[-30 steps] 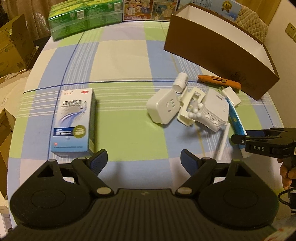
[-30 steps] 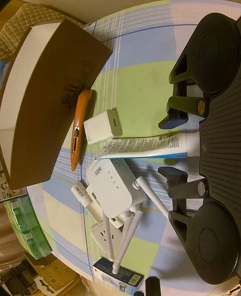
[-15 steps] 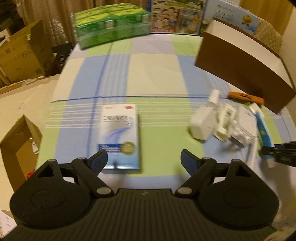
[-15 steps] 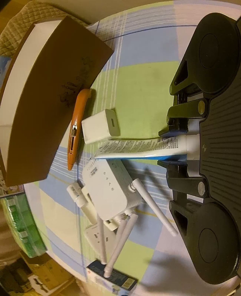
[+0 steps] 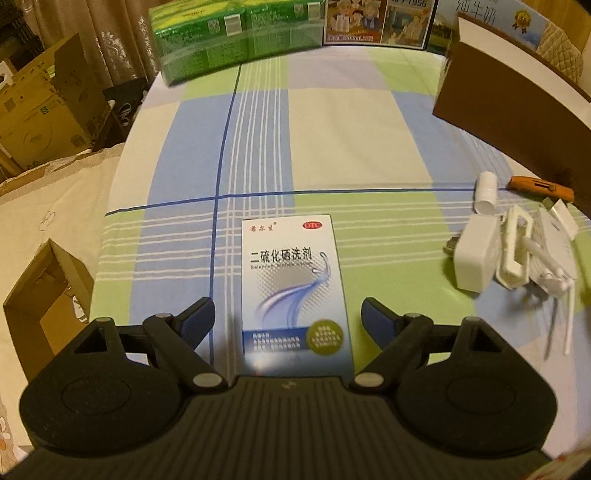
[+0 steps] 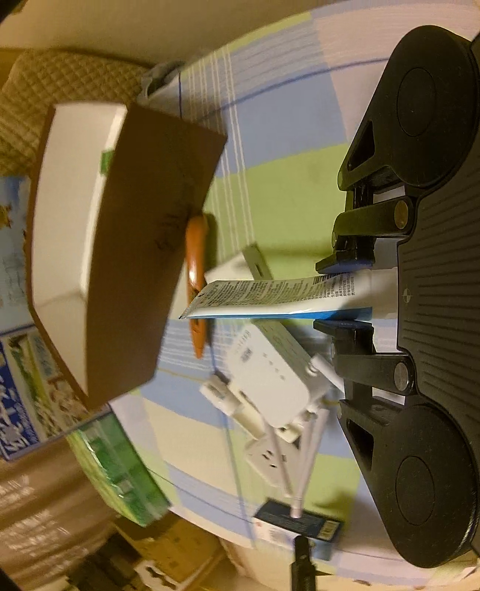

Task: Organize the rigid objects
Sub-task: 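Grasp the white-and-blue medicine box with the left tool, then carry the medicine box with the left tool while the right tool carries the toothpaste into the brown box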

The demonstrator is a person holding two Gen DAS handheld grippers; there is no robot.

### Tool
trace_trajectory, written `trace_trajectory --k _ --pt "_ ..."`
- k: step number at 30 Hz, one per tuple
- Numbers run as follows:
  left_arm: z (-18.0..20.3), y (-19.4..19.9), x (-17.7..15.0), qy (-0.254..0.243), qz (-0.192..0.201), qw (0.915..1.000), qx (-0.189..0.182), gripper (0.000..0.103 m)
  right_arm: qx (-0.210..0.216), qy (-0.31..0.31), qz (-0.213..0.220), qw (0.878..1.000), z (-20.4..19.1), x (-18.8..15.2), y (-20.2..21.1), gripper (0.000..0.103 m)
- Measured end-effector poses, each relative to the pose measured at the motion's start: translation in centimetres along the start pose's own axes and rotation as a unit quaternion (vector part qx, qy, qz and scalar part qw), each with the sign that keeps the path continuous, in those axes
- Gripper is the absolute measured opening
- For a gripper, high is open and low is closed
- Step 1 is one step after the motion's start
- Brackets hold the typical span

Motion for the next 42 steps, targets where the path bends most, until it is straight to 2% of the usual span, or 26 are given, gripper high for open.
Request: trace_trajectory --k 6,12,20,28,35,42 --pt "-0.1 -1.7 0.4 -0.01 -0.006 0.9999 -0.008 0.081 -0.027 -0.03 0.006 0.999 1.8 0.4 1.0 0.022" --pt "-0.1 -2.4 0.4 -0.015 -0.011 0.9996 -0.021 0.062 -0.041 -0.046 0.009 0.998 2.4 0.2 1.8 0.022" --pt "0.2 -1.1 0.4 -0.026 0.011 0.9994 -0.021 0.061 -0.04 -0.047 0.013 0.998 2.3 0.1 2.3 0.022" --pt "1.1 3.0 1.2 -0.012 0.044 0.9985 -0.029 0.061 -0.03 -0.049 0.028 0.998 2.1 0.6 3.4 0.022" --pt "4.3 6.6 2.4 -0.015 0.062 0.9962 -0.059 0.061 -0.01 -0.052 0.043 0.998 1.7 1.4 4.7 0.022" --pt "8.8 8.8 5.0 -0.04 0.095 0.9894 -0.103 0.061 0.008 -0.064 0.055 0.996 1.9 2.5 5.8 0.022"
Point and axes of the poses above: each gripper's, at about its wrist camera, not at the fingertips, and y roughly against the way its jaws point, z to its right, x to its top, the point moved 1 cm from there along -y, roughly the way its jaws point, and after that the axes turned 10 degrees about z, right-handed, at the moved point
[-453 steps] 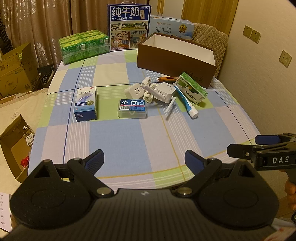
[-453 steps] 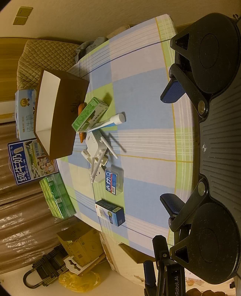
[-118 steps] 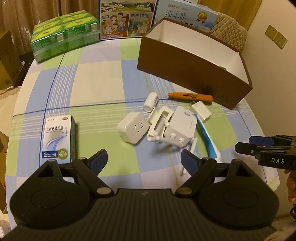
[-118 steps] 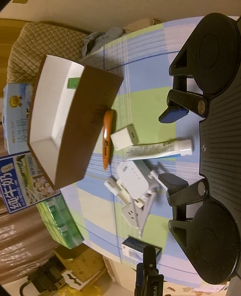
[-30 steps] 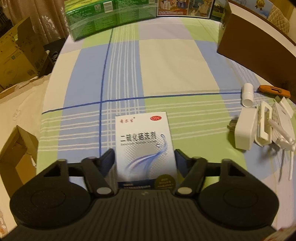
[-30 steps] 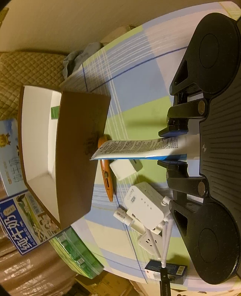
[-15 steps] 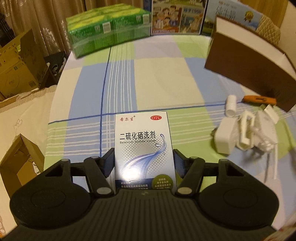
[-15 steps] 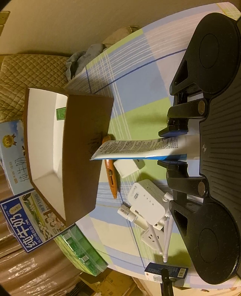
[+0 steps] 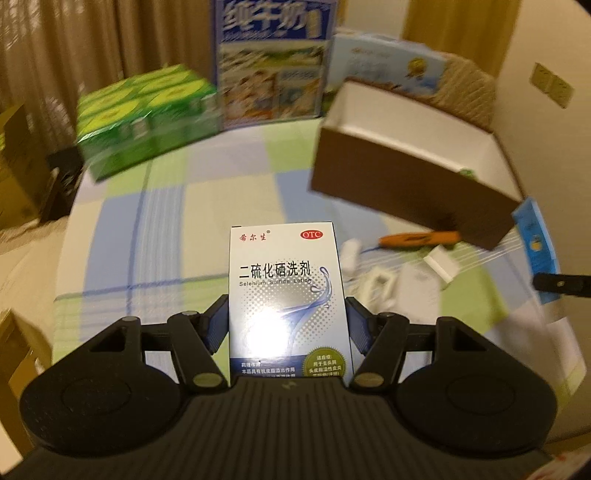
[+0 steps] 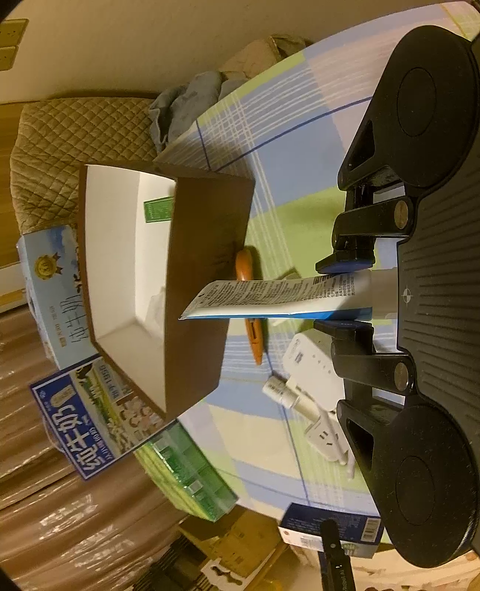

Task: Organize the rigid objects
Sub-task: 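Carry the medicine box with the left tool while the right tool carries the toothpaste into the brown box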

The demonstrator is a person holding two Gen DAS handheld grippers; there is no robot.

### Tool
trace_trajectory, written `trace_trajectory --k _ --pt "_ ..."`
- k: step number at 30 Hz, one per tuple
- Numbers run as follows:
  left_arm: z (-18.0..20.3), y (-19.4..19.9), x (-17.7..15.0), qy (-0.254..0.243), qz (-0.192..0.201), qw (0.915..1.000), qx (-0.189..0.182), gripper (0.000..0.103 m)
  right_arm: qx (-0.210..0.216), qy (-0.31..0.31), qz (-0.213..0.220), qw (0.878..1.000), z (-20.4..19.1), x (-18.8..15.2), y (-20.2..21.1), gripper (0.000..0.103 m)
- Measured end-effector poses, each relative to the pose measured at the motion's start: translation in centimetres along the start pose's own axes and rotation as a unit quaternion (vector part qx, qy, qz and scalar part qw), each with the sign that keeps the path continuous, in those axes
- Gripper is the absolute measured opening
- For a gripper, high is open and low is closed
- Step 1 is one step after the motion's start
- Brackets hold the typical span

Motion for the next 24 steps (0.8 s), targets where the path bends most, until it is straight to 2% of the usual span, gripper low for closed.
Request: trace_trajectory --k 6,15,24 --pt "4.2 -1.1 2.5 -0.025 0.019 0.9989 -0.036 0.061 0.011 -0.006 0.01 1.0 0.2 1.3 0.2 0.022" --pt "9.4 -3.8 6.6 -0.064 0.041 0.9946 -0.069 0.061 0.02 -0.013 0.022 0.999 0.9 3.9 -0.4 0.022" --pt "12.7 -7.9 12.5 -0.097 0.066 0.9894 -0.087 0.061 0.027 -0.02 0.047 0.998 1.5 8.8 -2.8 0.022"
Point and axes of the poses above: each gripper's, at about its wrist camera, not at the fingertips, and y roughly against the way its jaws point, z to its right, x to its top, the point moved 1 cm from there along -y, roughly the way its jaws point, and after that the axes turned 10 degrees about z, right-handed, at the moved point
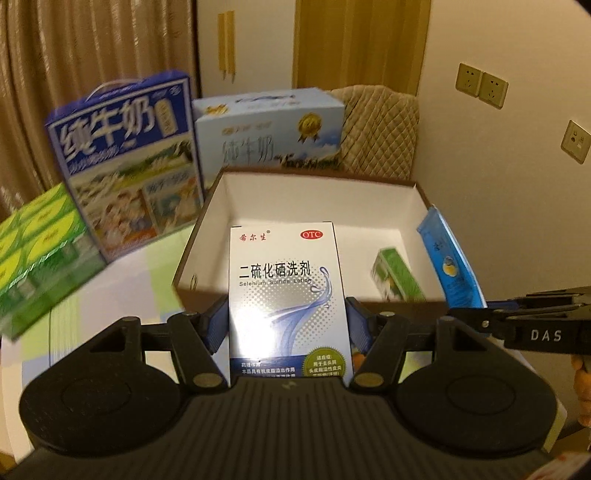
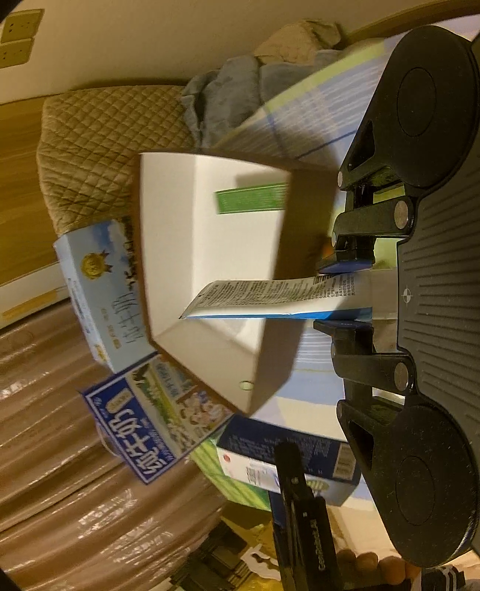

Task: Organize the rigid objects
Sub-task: 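Carry the medicine box with the left tool while the right tool carries the toothpaste into the brown box, then open the left tool to set down the medicine box while the right tool releases the toothpaste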

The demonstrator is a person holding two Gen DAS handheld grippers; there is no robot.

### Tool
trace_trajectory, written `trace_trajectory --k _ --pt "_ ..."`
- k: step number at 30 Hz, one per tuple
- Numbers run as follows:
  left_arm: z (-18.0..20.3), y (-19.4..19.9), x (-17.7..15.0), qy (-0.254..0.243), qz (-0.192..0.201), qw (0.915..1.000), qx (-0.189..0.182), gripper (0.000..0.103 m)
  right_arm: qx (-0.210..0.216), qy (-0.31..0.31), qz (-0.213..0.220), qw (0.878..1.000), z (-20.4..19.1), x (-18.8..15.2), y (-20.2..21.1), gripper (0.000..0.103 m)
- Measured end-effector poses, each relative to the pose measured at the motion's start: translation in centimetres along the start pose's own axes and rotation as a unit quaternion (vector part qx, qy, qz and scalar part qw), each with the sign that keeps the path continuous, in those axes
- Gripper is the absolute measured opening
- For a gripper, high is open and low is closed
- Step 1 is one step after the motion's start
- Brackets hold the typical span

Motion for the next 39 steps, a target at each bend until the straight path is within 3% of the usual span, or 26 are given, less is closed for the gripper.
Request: trace_trajectory --k 9,16,28,39 --pt "1.0 -5.8 4.1 -0.029 -0.004 0.9995 -0.014 0.061 -0.009 0.0 0.019 1.0 0.5 4.5 -3.8 0.022" --pt "0.9 -10.6 5.4 -0.037 -0.021 0.9989 -0.021 0.061 -0.035 -0.012 0.019 0.999 2.0 6.5 -7.5 0.022" --pt "1.6 -17.6 3.3 -0.057 -0.074 0.9948 -0.041 0.061 -0.074 -0.037 -0.037 0.996 4.8 5.0 -13.9 0.022" --pt "1.6 -20.4 1.5 -0.062 -0.107 0.9911 -0.048 0.061 -0.099 -0.04 -0.072 0.992 5.9 4.4 -16.5 0.022"
Point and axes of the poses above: each gripper's, at about its wrist camera, not at the fingertips, and y roughly against the way its jaws point, z to its right, x to its top, the point moved 1 cm from there along -y, roughly the way its jaws point, and after that the axes turned 10 degrees about z, right-handed, at the moved point
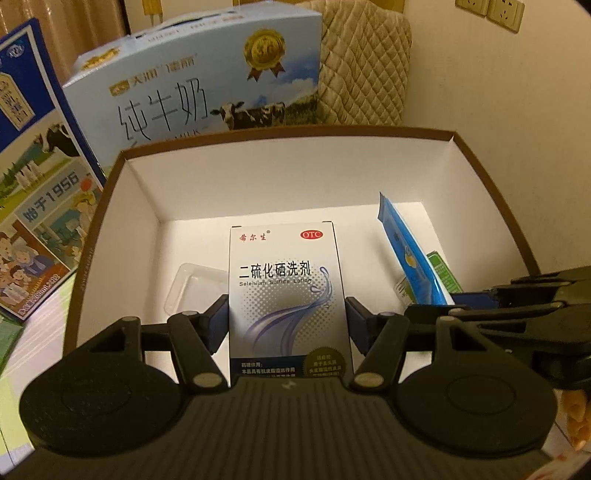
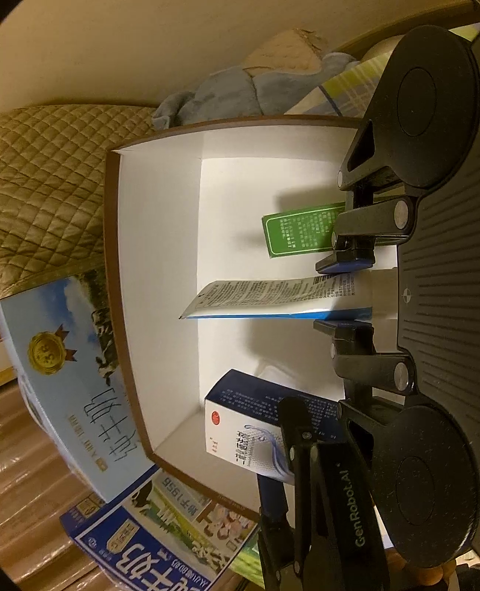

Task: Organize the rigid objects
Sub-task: 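Open the left tool to set down the medicine box while the right tool releases the toothpaste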

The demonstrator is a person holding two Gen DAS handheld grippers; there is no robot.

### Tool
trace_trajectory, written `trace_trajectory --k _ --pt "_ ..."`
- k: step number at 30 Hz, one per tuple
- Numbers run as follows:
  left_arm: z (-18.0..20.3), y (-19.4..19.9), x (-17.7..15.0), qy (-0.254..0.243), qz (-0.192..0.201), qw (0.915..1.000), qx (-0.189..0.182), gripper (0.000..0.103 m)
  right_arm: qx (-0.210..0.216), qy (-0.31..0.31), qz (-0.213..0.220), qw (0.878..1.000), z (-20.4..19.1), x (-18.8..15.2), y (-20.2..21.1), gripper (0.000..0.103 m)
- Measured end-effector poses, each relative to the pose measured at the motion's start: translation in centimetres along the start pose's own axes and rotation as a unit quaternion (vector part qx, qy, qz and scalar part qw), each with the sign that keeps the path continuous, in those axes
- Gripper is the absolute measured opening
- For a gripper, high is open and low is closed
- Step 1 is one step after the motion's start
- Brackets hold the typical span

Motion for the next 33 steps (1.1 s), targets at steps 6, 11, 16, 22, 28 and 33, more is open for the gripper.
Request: trace_trajectory --k 6,11,16,22,28,33 --pt "0.4 -0.7 -0.3 -0.002 -0.006 0.9999 -0.012 0.062 -0.006 -0.003 -0.005 1.0 0.2 0.4 -0.3 0.022" --pt "0.2 -1.1 -0.5 -0.004 -0.01 0.9999 -0.008 0.063 -0.012 -0.005 -0.007 1.0 0.3 0.3 -0.5 0.022" --pt "0.0 -0.9 -0.6 -0.006 -0.011 0.9999 -0.01 0.065 -0.014 -0.004 -0.007 1.0 0.3 0.2 -0.6 0.022" --pt "-0.3 -0.6 -0.6 -0.003 -0.012 0.9999 -0.01 0.065 -0.018 -0.005 -0.007 1.0 0.2 0.2 -0.5 0.023" --pt "-0.9 0.0 -0.8 -0.002 -0.014 0.9999 -0.005 0.065 -0.021 0.015 0.002 1.0 -0.2 0.3 -0.1 0.025" --pt "-1.4 0.6 -1.1 -0.002 -0.015 0.9999 0.001 0.065 -0.009 0.025 -0.002 1.0 -0.5 -0.1 0.4 0.038"
Point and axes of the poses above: each gripper's, at about its wrist camera, not at the fingertips, and y roughly against the way its jaws point, z to its right, x to its top, the point moved 1 cm from there along -y, roughly the way its jaws point, and after that the axes turned 10 degrees about z, right-handed, at the moved point
